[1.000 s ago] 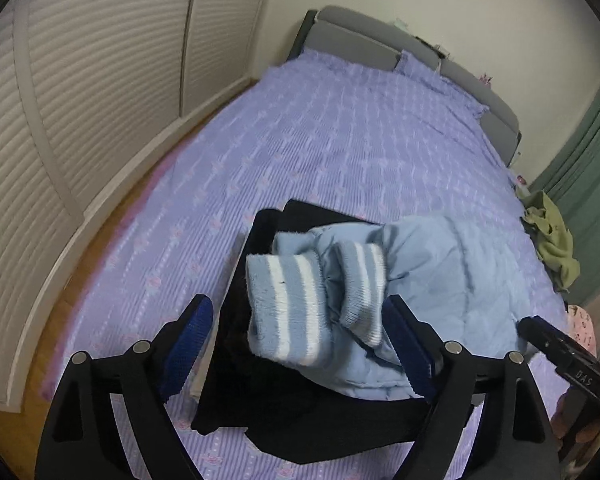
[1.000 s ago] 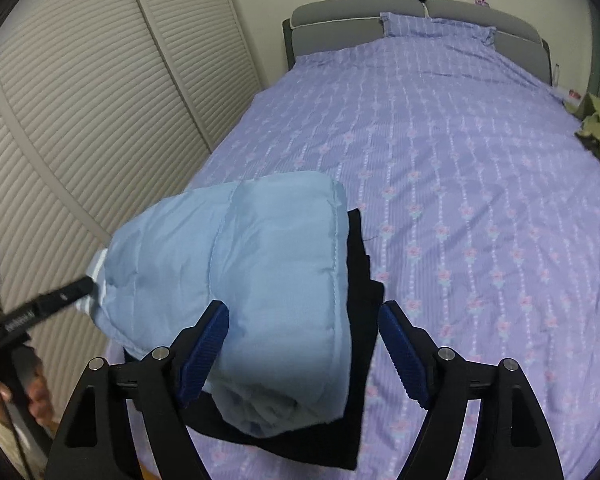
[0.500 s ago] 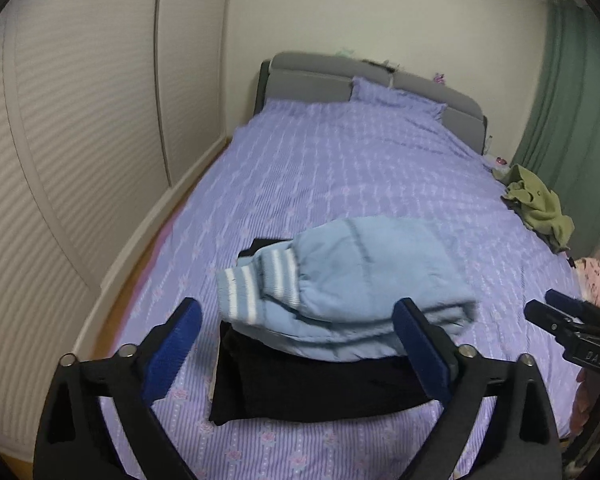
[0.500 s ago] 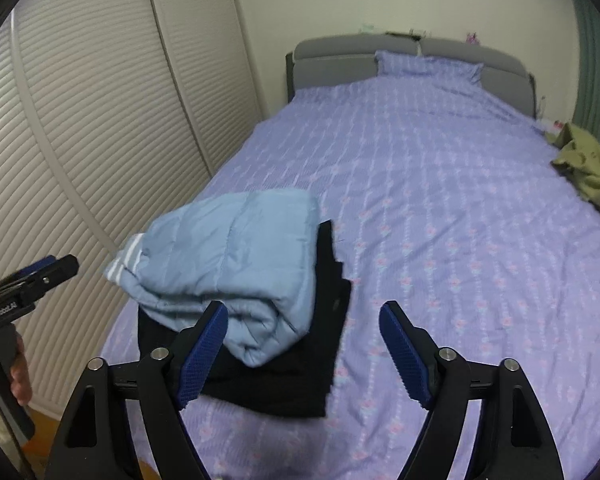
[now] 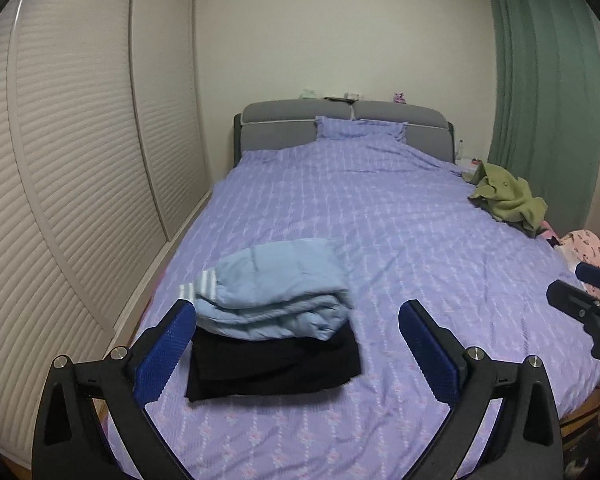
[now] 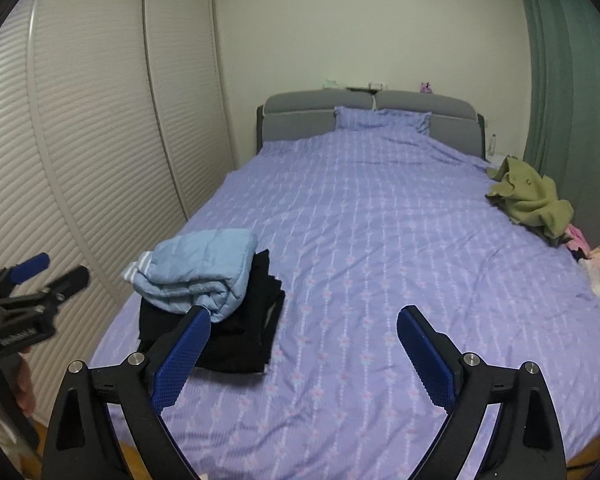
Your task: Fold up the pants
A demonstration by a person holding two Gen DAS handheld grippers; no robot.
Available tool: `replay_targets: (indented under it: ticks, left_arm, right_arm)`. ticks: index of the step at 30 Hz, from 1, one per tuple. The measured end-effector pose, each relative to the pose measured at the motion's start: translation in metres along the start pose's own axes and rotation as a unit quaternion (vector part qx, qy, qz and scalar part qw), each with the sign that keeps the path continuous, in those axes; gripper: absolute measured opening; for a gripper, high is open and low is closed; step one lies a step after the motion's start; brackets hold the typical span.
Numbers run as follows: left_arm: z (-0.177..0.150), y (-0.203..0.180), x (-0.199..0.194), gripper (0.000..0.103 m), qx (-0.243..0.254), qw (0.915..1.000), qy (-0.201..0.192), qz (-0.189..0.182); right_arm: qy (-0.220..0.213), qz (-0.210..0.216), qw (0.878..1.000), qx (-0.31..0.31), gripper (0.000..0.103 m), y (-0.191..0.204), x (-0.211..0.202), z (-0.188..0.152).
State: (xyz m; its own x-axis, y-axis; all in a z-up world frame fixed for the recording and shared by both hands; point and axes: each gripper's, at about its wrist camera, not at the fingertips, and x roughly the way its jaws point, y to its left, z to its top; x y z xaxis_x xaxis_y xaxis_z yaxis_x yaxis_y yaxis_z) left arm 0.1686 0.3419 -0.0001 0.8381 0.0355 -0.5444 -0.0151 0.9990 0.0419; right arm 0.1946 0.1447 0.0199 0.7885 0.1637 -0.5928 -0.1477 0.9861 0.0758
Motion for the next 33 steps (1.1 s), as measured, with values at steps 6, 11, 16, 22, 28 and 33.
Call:
replay_targets:
  ticks: [6,11,16,22,28,33]
  left_arm:
    - [-0.014,-0.051,-0.044,0.103,0.005,0.9997,-0.012,-0.021]
    - [-0.032,-0.087,-0.078,0.103,0.005,0.9995,-0.022,-0.023]
    - [-0.053,-0.115,-0.113,0.103,0.007,0.9995,-0.022,-0.021]
    - [-0.073,-0.141,-0.147,0.103,0.012,0.9994,-0.024,-0.023]
    - [-0.081,-0.158,-0.172,0.103,0.019,0.9988,-0.033,-0.030]
    - [-0.083,-0.167,-0.182,0.103,0.023,0.9983,-0.039,-0.036]
  right_arm:
    - [-0.027,-0.013,0.999,-0.011,0.095,-0.032,-0.060,-0.016]
    - [-0.032,-0.012,0.999,-0.009,0.095,-0.058,-0.096,-0.037]
    - [-0.028,-0.010,1.000,-0.007,0.095,-0.079,-0.127,-0.062]
    - [-0.030,-0.011,0.999,-0.001,0.095,-0.098,-0.165,-0.089]
    - [-0.031,-0.015,0.999,0.014,0.095,-0.114,-0.189,-0.107]
    - [-0.037,-0.021,0.999,0.022,0.095,-0.124,-0.206,-0.116]
